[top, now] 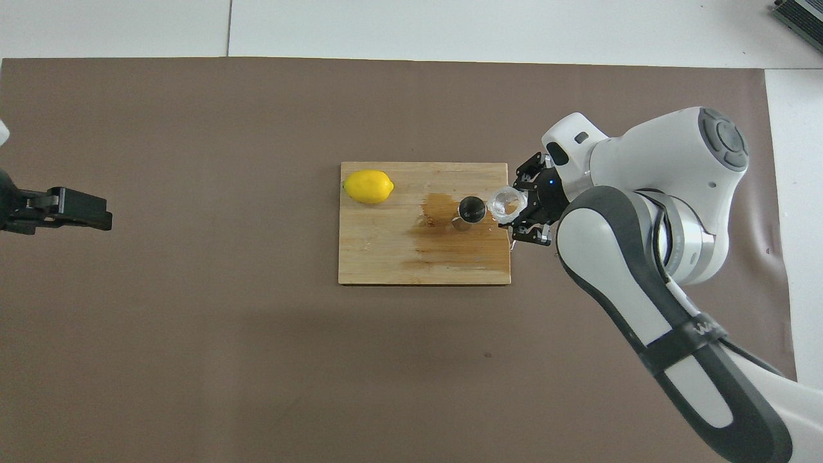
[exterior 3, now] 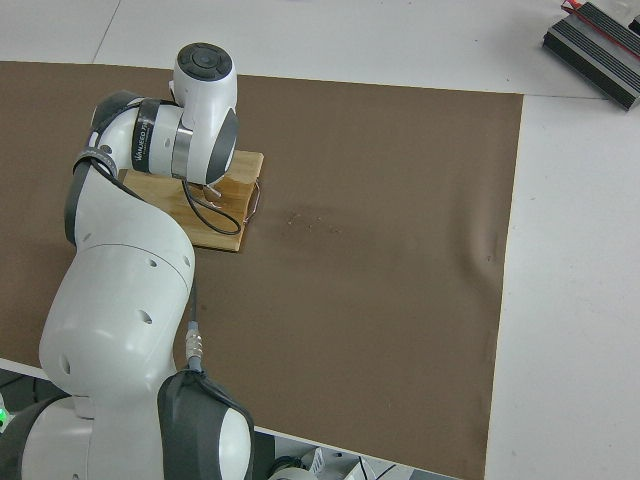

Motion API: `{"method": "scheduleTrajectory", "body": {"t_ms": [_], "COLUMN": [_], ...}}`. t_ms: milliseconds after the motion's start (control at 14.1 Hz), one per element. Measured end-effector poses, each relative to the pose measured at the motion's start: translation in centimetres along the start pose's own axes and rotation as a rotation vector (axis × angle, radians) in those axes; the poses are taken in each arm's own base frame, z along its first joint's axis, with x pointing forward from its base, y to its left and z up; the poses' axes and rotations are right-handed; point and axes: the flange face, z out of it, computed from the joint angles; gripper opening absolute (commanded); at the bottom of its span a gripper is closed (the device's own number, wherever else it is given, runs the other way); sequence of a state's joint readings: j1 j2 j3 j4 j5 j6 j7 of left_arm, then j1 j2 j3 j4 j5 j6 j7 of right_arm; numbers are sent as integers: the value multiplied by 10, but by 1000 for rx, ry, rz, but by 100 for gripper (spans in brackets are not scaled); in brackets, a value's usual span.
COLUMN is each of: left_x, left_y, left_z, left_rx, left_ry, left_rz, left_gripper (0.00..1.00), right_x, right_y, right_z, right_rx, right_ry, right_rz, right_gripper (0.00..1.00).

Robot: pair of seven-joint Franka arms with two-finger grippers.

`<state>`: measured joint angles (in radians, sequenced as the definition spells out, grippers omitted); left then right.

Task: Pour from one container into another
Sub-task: 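Carry the white cup back and lower it onto the table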

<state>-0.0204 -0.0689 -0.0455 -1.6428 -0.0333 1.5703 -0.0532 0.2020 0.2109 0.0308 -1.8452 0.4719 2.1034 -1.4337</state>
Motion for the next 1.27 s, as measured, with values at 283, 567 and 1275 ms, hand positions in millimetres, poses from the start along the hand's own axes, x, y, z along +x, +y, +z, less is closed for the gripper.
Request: {"method": "scheduleTrajectory", "body": {"t_ms": [283,567,1275], "left_x": [0,0,0], "left_y": [0,0,0], "left_z": [0,0,0], "left_rx": [0,0,0], "left_ry": [-1,-1,-2], "left_rz": [0,0,0], "left_gripper": [100,100,100], "right_x": [-37,-131,-291], "right_y": [13,20,-11], "right_z": [-12,-19,51], "right_rx": [-13,-12,-26], "right_ry": [74,147,236], "right_rz": [-12,-72,-217], "right_gripper": [25,25,30]}}
